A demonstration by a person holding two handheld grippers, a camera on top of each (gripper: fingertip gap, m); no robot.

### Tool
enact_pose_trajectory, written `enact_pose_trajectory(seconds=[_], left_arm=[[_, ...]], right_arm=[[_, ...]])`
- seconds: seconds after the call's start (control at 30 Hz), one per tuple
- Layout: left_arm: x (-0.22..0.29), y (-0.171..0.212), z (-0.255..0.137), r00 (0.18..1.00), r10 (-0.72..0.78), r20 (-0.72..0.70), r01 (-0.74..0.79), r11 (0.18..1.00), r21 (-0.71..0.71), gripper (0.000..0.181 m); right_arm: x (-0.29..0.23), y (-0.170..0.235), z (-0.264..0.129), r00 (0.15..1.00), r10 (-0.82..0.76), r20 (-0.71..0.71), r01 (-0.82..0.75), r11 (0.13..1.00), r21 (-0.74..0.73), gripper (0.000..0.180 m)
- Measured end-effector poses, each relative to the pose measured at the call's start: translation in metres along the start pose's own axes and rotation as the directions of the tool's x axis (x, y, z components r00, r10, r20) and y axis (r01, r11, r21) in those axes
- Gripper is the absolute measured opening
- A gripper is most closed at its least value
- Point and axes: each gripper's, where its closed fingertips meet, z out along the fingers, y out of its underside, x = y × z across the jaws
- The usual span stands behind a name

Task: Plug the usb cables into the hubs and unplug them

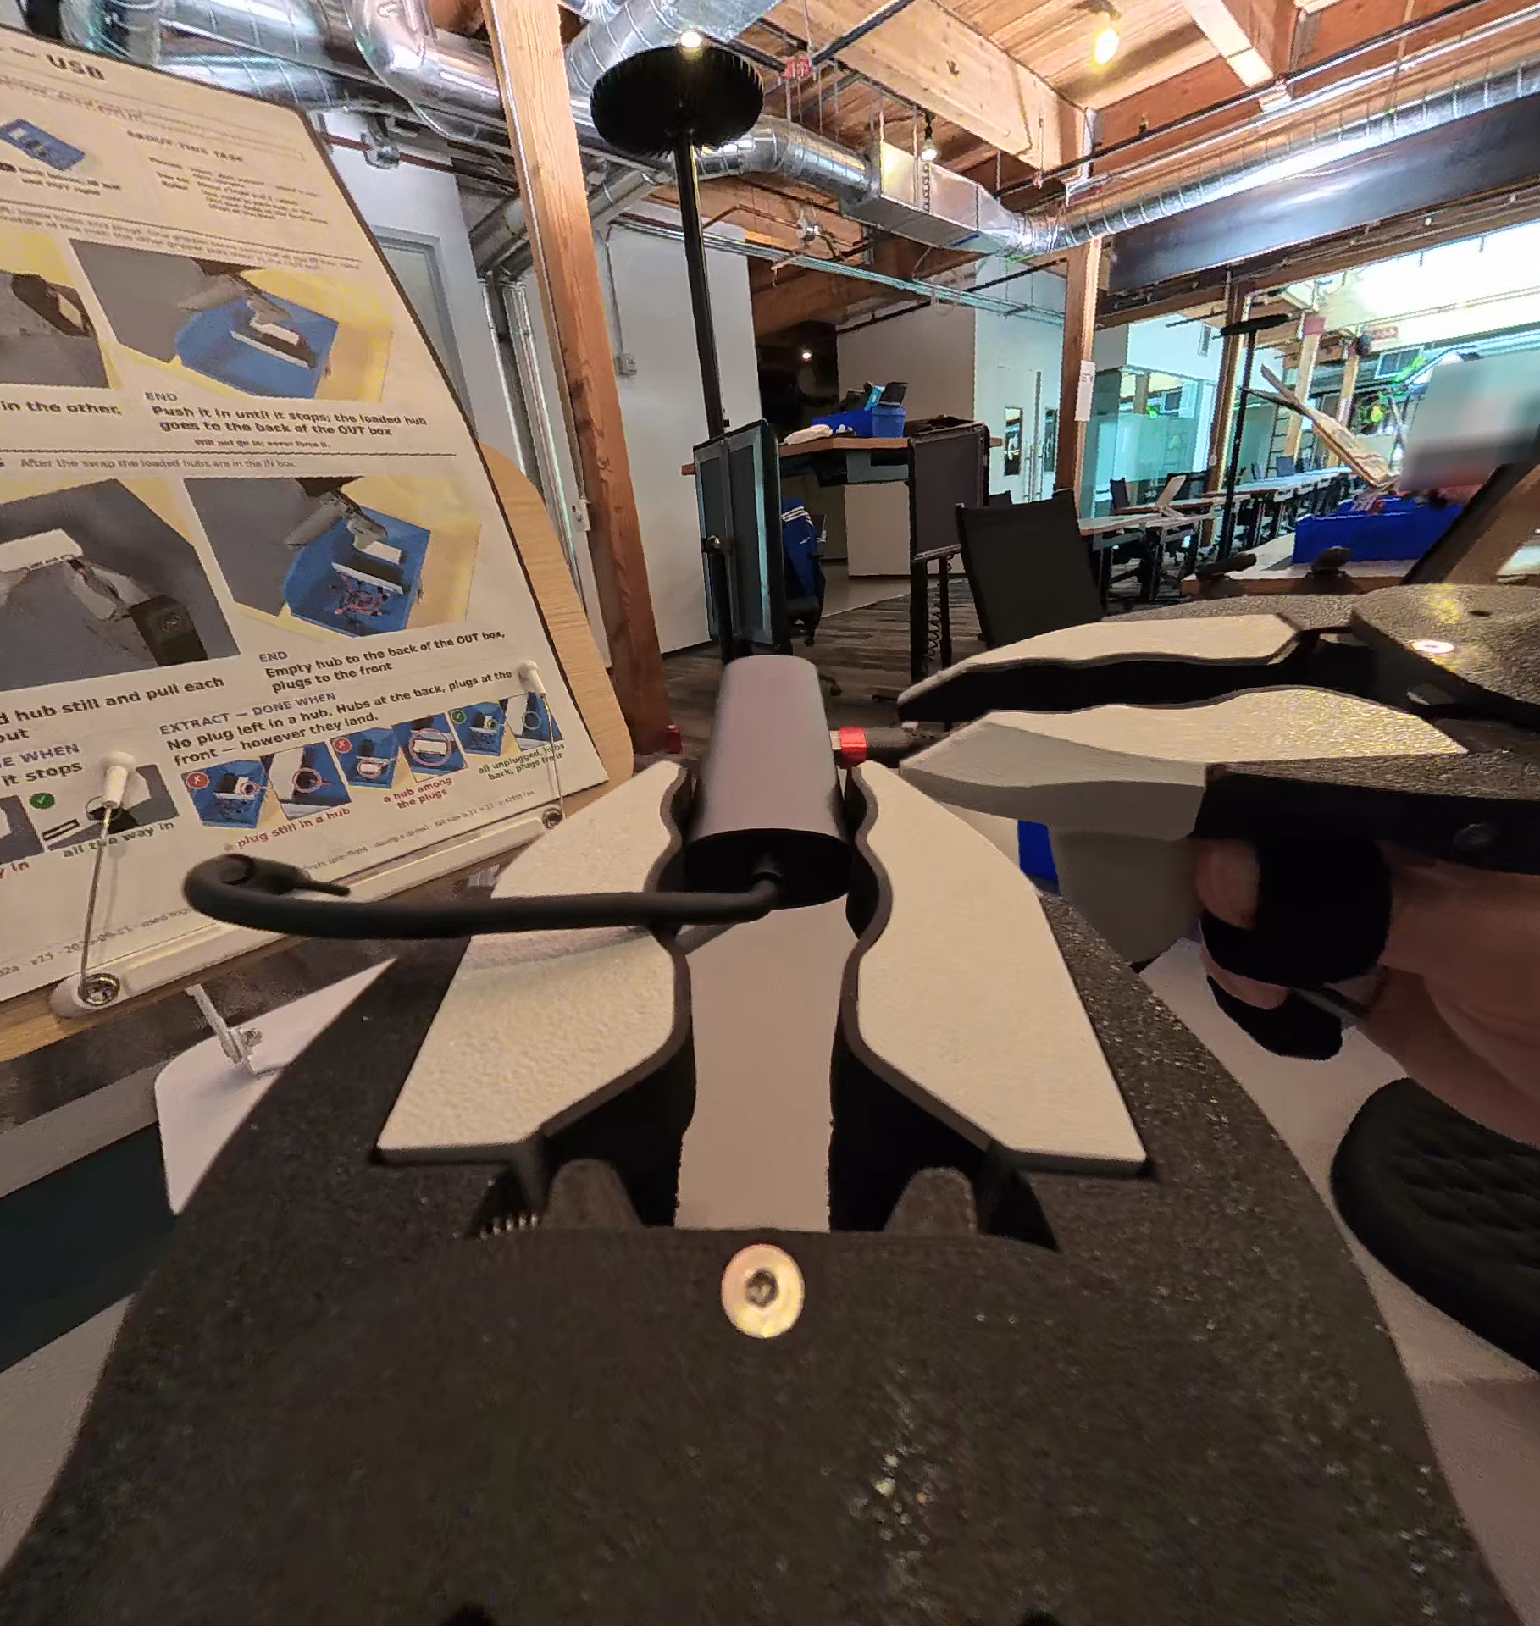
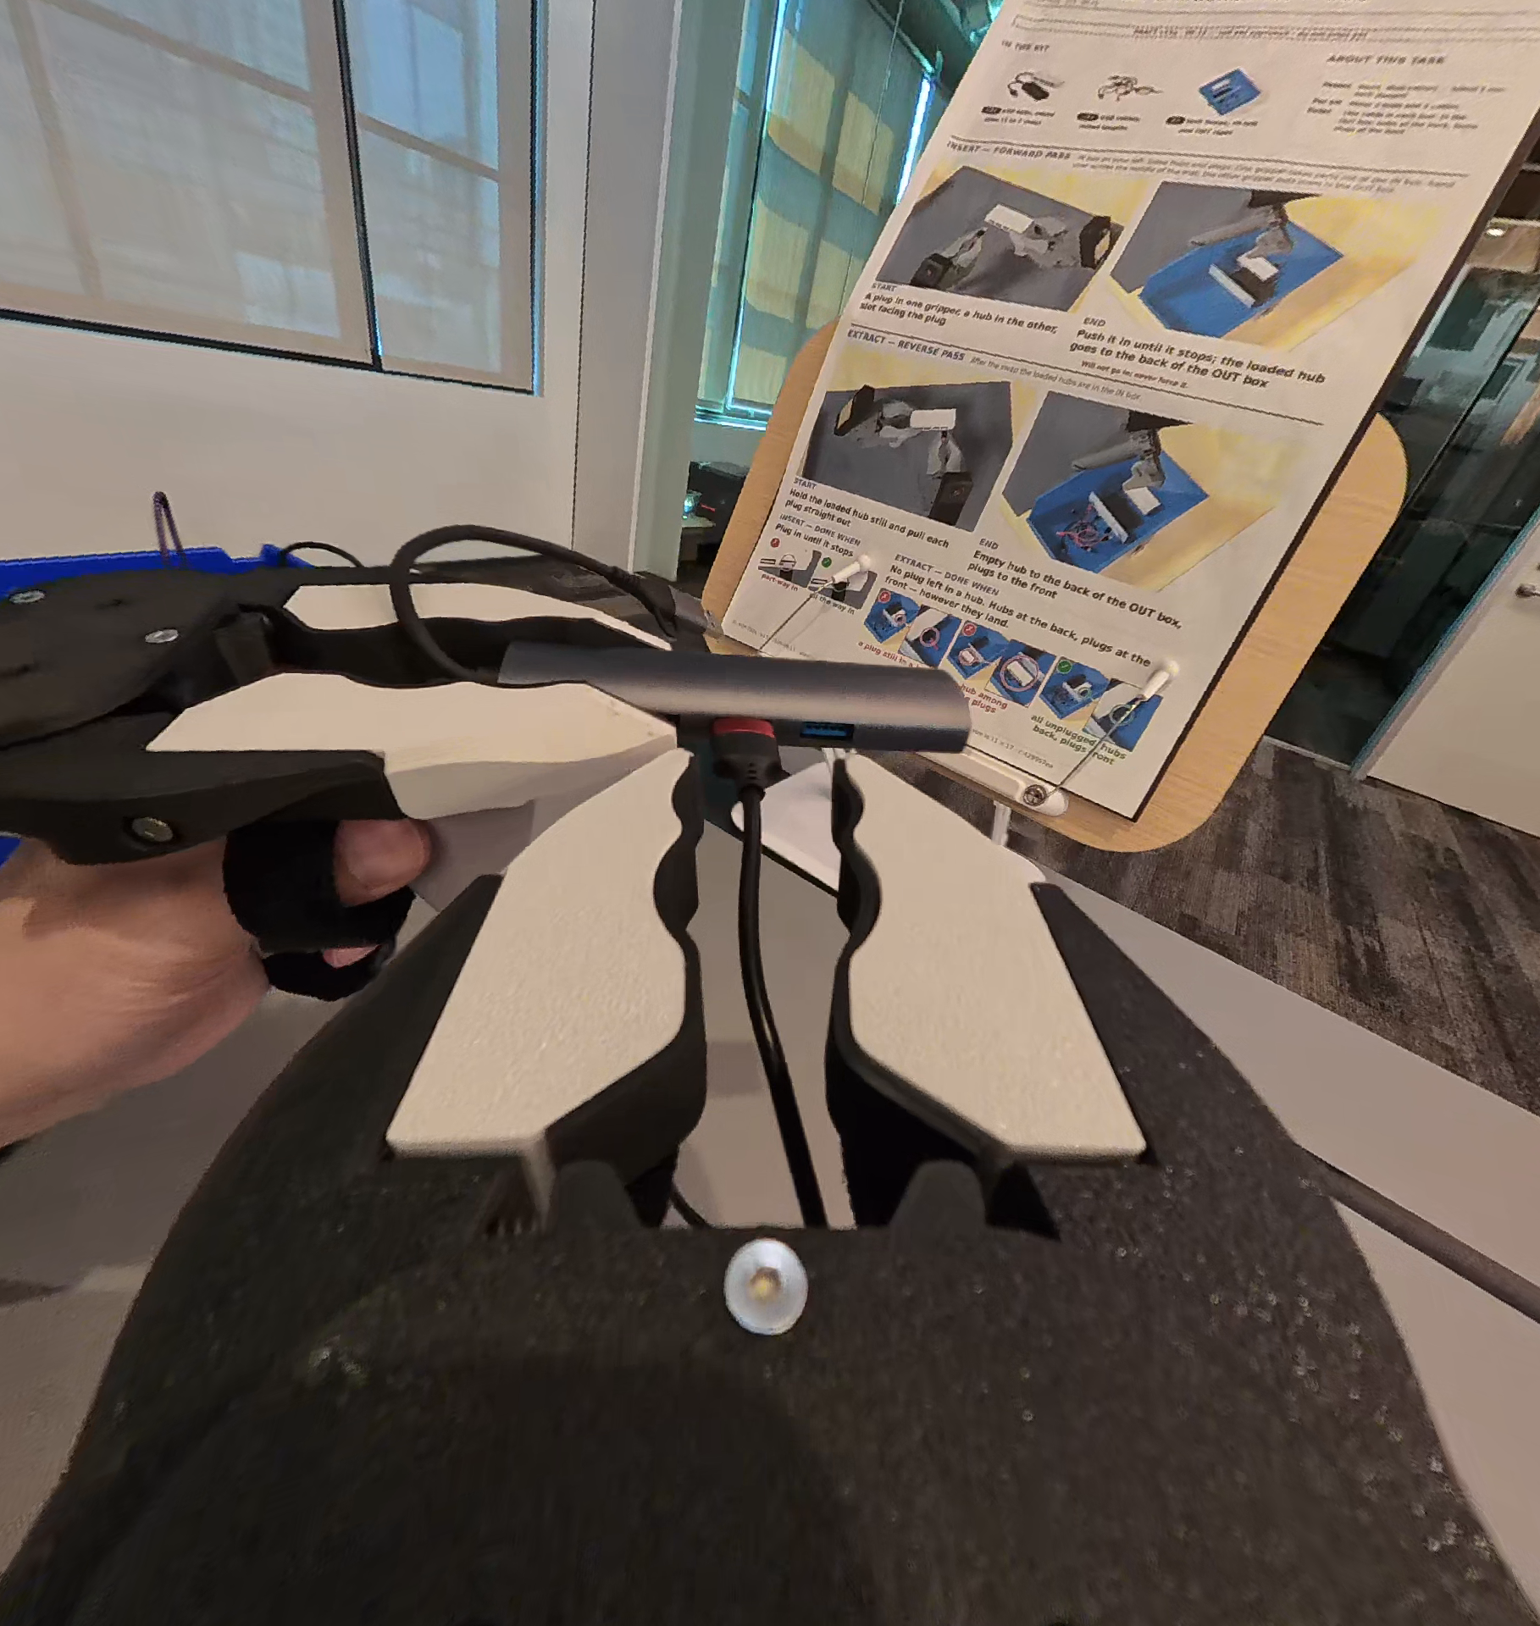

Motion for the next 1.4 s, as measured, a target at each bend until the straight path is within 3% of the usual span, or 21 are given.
enact_pose_trajectory(seconds=[1.13,1.4], left_arm=[[0.011,0.003,0.000,0.999,-0.045,-0.014,0.046,0.999,0.013,0.032],[0.012,0.002,0.000,0.999,-0.032,-0.017,0.032,0.999,0.016,0.032]], right_arm=[[-0.004,0.002,0.000,0.992,0.105,0.064,-0.106,0.994,0.004,0.016],[-0.004,0.001,-0.001,0.997,0.055,0.057,-0.055,0.998,0.010,0.015]])
